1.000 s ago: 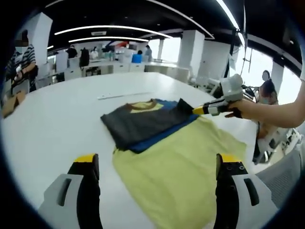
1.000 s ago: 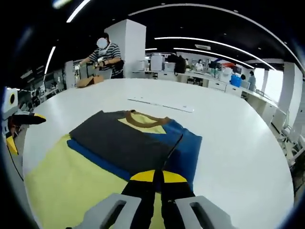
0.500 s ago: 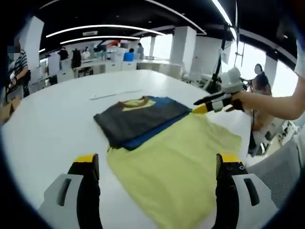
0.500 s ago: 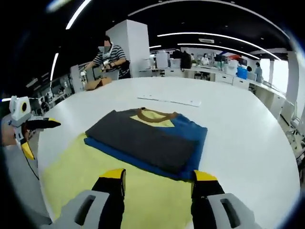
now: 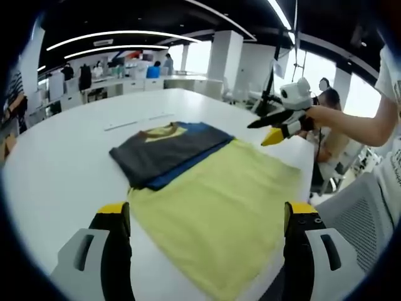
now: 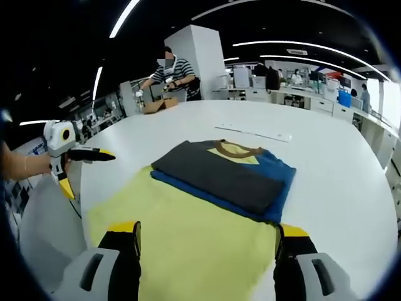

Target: Fold the garment on the visible template until the final outline fits inside the template.

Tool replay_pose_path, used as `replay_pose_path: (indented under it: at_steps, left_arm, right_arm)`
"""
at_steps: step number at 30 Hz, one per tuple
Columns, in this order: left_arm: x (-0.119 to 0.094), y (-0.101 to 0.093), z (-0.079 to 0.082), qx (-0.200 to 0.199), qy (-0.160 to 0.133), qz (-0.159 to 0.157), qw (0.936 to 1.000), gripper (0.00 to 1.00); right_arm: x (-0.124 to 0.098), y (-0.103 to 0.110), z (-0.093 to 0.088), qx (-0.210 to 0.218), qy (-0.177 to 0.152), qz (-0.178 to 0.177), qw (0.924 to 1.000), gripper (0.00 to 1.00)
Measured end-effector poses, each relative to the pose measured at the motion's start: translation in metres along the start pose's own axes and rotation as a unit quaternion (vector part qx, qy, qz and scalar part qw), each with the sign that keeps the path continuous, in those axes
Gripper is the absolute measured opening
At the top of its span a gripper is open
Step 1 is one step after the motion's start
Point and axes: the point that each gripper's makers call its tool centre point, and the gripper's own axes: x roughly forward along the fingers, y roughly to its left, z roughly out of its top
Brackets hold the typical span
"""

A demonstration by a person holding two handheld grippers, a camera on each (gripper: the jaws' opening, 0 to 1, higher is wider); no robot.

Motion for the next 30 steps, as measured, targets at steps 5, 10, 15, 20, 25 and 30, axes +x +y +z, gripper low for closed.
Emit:
replay_pose_path:
  at_steps: [5, 10, 15, 20, 25, 30]
  left_arm:
    - [-0.005, -0.009, -0.005, 0.009, 0.005, -0.016, 0.9998, 0.99]
    - [-0.010, -0.015, -0.016, 0.023, 0.023, -0.028, 0.9991, 0.99]
    - [-0.013, -0.018, -0.033, 0.028, 0.051, -0.029, 0.9979, 0.98]
    - [-0.017, -0.026, -0.041, 0.034, 0.062, -0.039, 0.9968, 0.95]
    - [-0.019, -0.030, -0.049, 0.043, 0.074, -0.042, 0.9954, 0.86]
    - [-0.022, -0.036, -0.064, 0.079, 0.104, -0.052, 0.9900, 0.78]
  right_arm:
    - [-0.009, 0.011, -0.009, -0.030, 0.016, 0.015, 0.9993, 0.97]
    - [-0.023, 0.021, -0.020, -0.041, 0.030, 0.032, 0.9982, 0.99]
    - [-0.035, 0.029, -0.037, -0.055, 0.054, 0.046, 0.9959, 0.99]
    - [-0.045, 0.036, -0.056, -0.071, 0.079, 0.054, 0.9929, 0.97]
    - [-0.052, 0.040, -0.072, -0.074, 0.100, 0.056, 0.9906, 0.92]
    - [-0.057, 0.043, -0.089, -0.084, 0.121, 0.057, 0.9874, 0.86]
